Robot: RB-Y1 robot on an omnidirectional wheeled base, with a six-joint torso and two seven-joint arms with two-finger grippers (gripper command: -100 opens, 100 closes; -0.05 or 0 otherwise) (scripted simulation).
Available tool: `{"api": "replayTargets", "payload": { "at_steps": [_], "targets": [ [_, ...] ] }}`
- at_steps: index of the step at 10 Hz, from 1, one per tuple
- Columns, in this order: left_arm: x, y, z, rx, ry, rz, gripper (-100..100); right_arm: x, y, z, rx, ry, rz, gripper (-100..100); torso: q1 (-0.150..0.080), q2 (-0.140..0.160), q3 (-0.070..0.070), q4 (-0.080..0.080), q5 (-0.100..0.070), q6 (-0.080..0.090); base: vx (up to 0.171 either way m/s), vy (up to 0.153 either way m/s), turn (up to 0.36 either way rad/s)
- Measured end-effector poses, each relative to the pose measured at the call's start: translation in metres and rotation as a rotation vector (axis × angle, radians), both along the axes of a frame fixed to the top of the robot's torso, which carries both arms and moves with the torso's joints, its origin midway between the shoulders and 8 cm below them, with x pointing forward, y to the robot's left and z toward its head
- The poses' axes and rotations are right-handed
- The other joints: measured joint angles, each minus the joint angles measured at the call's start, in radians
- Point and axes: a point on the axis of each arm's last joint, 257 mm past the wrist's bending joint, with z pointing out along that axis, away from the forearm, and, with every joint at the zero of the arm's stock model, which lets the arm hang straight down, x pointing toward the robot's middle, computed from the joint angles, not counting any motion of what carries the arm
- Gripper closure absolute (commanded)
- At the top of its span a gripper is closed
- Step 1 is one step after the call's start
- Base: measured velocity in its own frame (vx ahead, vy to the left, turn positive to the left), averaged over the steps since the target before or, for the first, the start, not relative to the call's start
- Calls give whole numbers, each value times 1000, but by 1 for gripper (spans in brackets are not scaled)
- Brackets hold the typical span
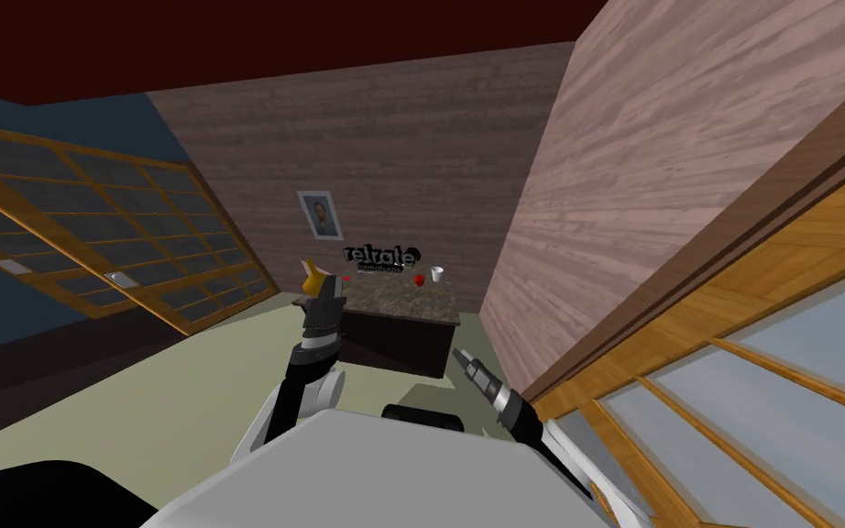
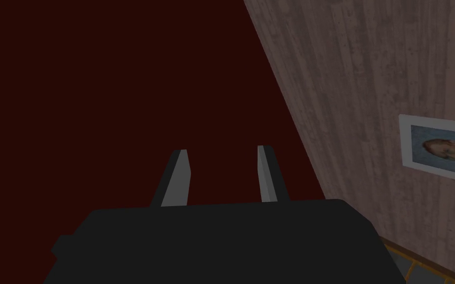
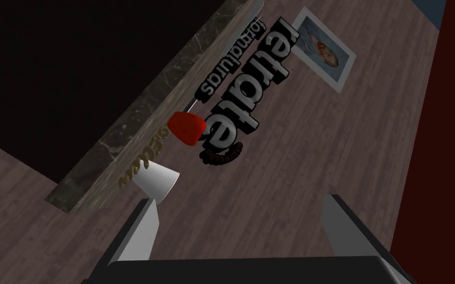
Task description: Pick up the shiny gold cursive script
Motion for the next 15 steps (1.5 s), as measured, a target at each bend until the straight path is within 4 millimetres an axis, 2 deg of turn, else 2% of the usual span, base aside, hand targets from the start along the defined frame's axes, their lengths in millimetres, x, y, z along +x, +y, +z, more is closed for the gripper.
{"api": "replayTargets", "payload": {
  "at_steps": [2,5,6,10,12,14,15],
  "targets": [
    [0,0,0,0,0,0,0,-6,-8,-21,-49,27,20,-100,2,-1,-1,0,0,0,-10,-17,133],
    [0,0,0,0,0,0,0,-27,-19,-61,-162,82,93,-100,1,-1,-1,0,0,-1,-13,-30,192],
    [0,0,0,0,0,0,0,-31,-28,-73,-199,100,109,-100,1,-2,-1,0,0,0,-8,-26,325],
    [0,0,0,0,0,0,0,-63,-70,-126,-364,188,195,-100,2,-2,-1,0,0,0,-2,-15,139],
    [0,0,0,0,0,0,0,-72,-98,-141,-426,222,217,-100,3,-3,-2,0,1,-1,5,-2,247],
    [0,0,0,0,0,0,0,-93,-125,-155,-501,263,256,-100,3,-3,-2,-1,1,-1,12,-4,236],
    [0,0,0,0,0,0,0,-98,-139,-166,-537,282,267,-100,3,-4,-2,-1,0,0,20,8,301]
  ]
}}
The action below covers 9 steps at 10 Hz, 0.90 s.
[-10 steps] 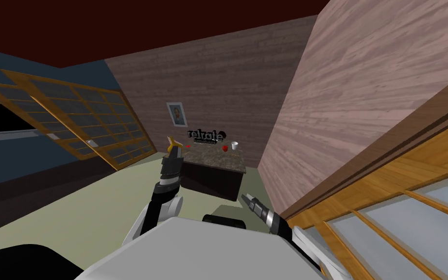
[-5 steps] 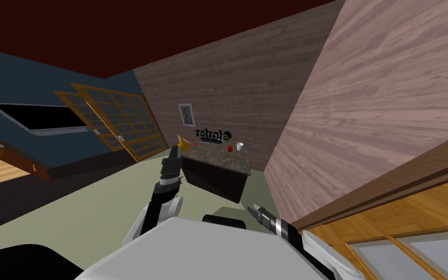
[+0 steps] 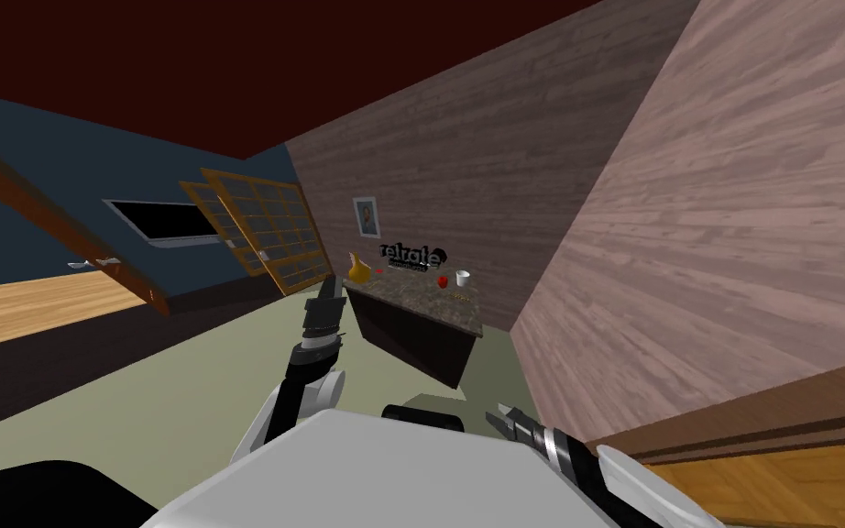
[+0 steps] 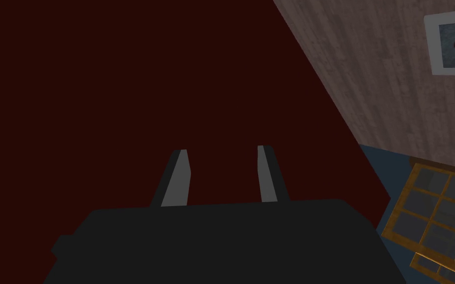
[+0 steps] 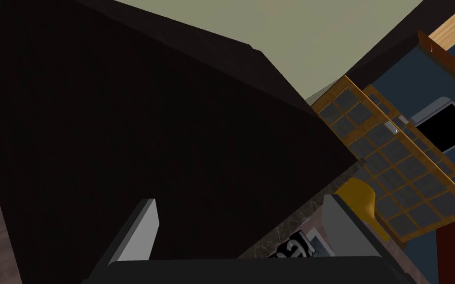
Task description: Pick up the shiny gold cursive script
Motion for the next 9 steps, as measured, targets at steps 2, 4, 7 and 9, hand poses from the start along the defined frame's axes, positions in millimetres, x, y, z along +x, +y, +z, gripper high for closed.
{"api": "replayTargets", "payload": {
  "at_steps": [2,4,7,9],
  "targets": [
    [0,0,0,0,0,0,0,-18,-35,-10,-83,46,26,-100,1,0,0,0,0,0,23,6,252],
    [0,0,0,0,0,0,0,-32,-72,-14,-159,85,58,-100,1,-1,-1,0,0,0,22,3,72],
    [0,0,0,0,0,0,0,-44,-120,-22,-250,129,76,-100,2,-1,-1,0,1,0,34,21,297],
    [0,0,0,0,0,0,0,-59,-159,-21,-317,173,89,-100,2,-2,-1,-1,1,0,55,18,232]
  ]
}}
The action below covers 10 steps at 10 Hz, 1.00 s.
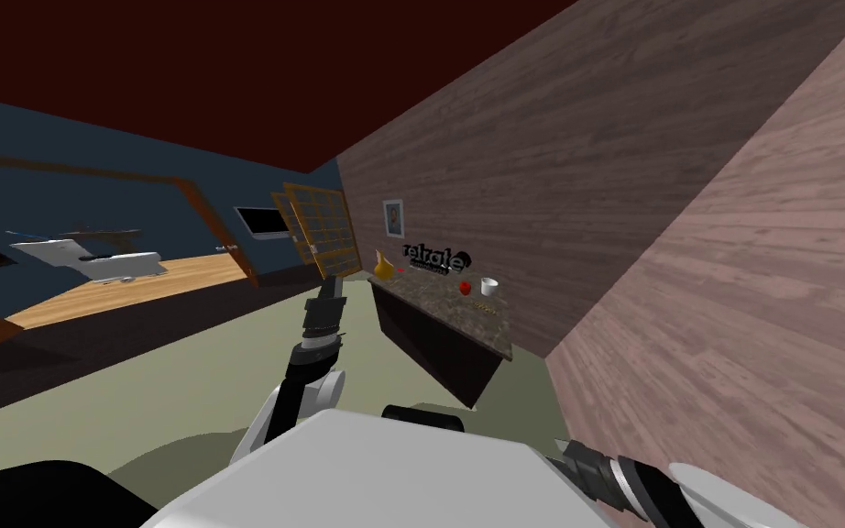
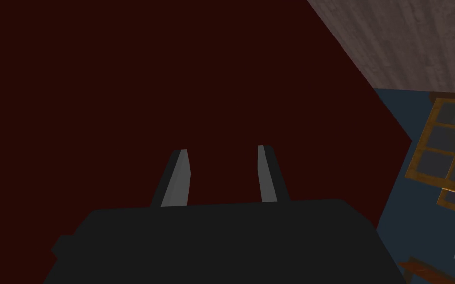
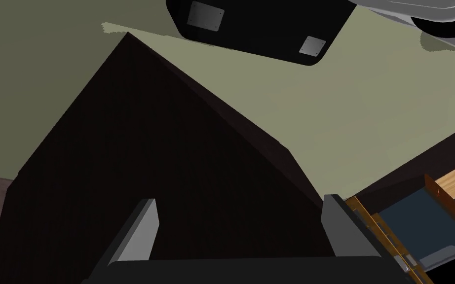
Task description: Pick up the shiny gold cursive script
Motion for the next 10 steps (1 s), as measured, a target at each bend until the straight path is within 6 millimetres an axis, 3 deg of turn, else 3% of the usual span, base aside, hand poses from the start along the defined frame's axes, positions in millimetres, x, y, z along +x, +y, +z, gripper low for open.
{"api": "replayTargets", "payload": {
  "at_steps": [2,6,8,10],
  "targets": [
    [0,0,0,0,0,0,0,-7,-37,7,-75,38,7,-100,1,0,0,0,0,0,49,20,268],
    [0,0,0,0,0,0,0,-34,-132,34,-245,122,12,-100,2,-4,-2,-1,0,-1,98,26,274],
    [0,0,0,0,0,0,0,-49,-159,48,-303,156,7,-100,3,-3,-2,-1,1,-1,85,33,239],
    [0,0,0,0,0,0,0,-49,-177,58,-332,165,0,-100,2,0,0,0,0,1,61,11,127]
  ]
}}
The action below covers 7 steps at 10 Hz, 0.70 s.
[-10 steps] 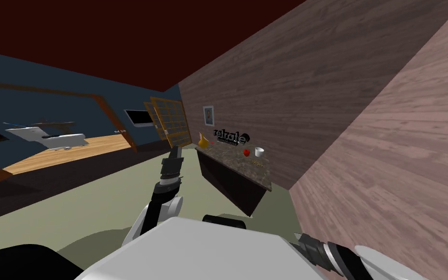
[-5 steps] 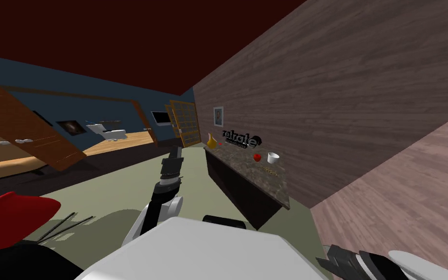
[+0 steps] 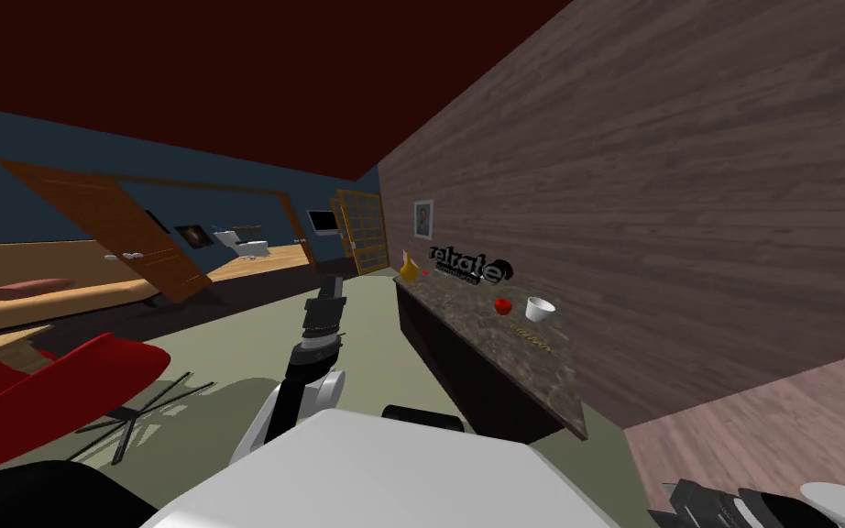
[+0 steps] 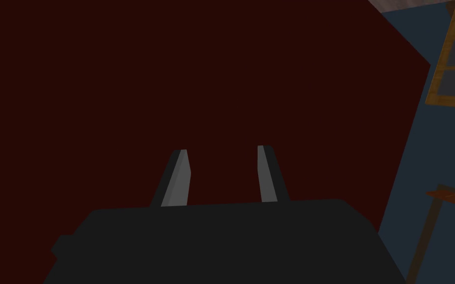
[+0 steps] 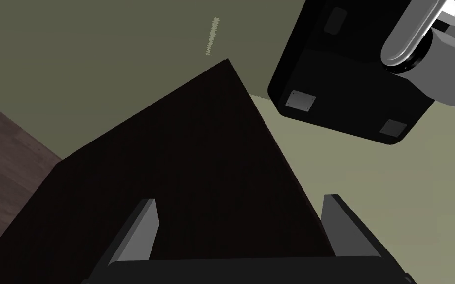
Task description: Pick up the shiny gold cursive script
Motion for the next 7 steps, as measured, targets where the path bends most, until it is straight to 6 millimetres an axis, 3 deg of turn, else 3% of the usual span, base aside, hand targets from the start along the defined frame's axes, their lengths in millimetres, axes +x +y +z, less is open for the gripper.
{"api": "replayTargets", "payload": {
  "at_steps": [1,2,3,7],
  "targets": [
    [0,0,0,0,0,0,0,-5,-16,8,-25,13,-5,-100,0,-2,-1,0,0,-2,146,40,496],
    [0,0,0,0,0,0,0,-14,-35,24,-60,33,-11,-100,2,-6,-3,-1,1,-3,128,24,163],
    [0,0,0,0,0,0,0,-14,-43,29,-78,39,-15,-100,2,-5,-3,-1,0,-1,111,31,211],
    [0,0,0,0,0,0,0,-30,-93,70,-163,86,-54,-100,4,-12,-7,-3,1,-2,209,49,354]
  ]
}}
